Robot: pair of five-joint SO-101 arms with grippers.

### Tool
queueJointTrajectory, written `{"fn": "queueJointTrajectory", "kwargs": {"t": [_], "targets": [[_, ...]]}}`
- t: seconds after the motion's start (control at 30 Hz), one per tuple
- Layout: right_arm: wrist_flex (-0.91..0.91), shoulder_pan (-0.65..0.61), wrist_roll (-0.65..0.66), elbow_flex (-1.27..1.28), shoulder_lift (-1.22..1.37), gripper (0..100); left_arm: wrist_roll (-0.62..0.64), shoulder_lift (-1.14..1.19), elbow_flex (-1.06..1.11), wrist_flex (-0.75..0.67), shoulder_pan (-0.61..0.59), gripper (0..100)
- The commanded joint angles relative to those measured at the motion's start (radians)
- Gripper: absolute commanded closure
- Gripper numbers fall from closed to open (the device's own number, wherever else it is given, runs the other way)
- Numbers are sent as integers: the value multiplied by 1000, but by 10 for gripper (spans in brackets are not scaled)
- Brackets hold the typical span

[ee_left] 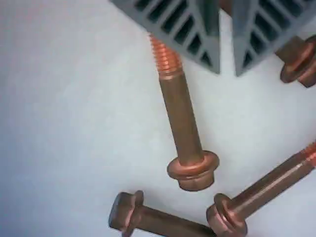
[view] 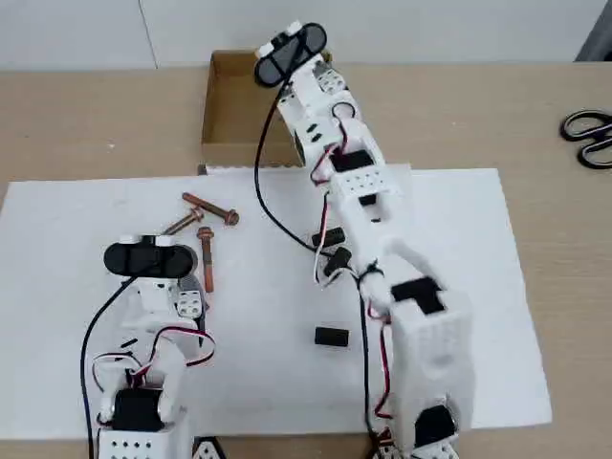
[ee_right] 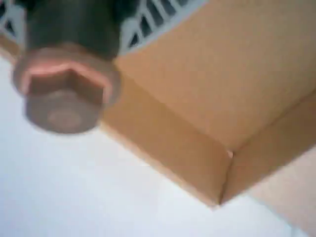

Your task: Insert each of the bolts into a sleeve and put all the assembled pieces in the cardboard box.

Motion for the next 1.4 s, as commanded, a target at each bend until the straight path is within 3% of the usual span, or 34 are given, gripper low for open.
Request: {"fn": "queueJointTrajectory", "kwargs": {"t": [0.0, 0.13, 0.37, 0.5, 0.63, 0.8, 1.13, 1.37], "targets": [[91, 18, 8, -325, 145, 995, -3, -9, -4, -25, -3, 994], [282, 18, 11, -552, 277, 983, -3, -9, -4, -25, -3, 994], [498, 16, 8, -844, 407, 800, -3, -9, -4, -25, -3, 994], [602, 7, 6, -993, 415, 853, -3, -9, -4, -25, -3, 994], [792, 7, 6, -1197, 415, 995, -3, -9, -4, -25, -3, 994], [1107, 2, -12, -1384, 414, 995, -3, -9, -4, -25, -3, 994], [1610, -16, -347, -1376, 197, 995, -6, -9, -4, -25, -2, 994], [1638, -48, -442, -1355, 130, 995, -9, -9, -4, -25, 3, 994]]}}
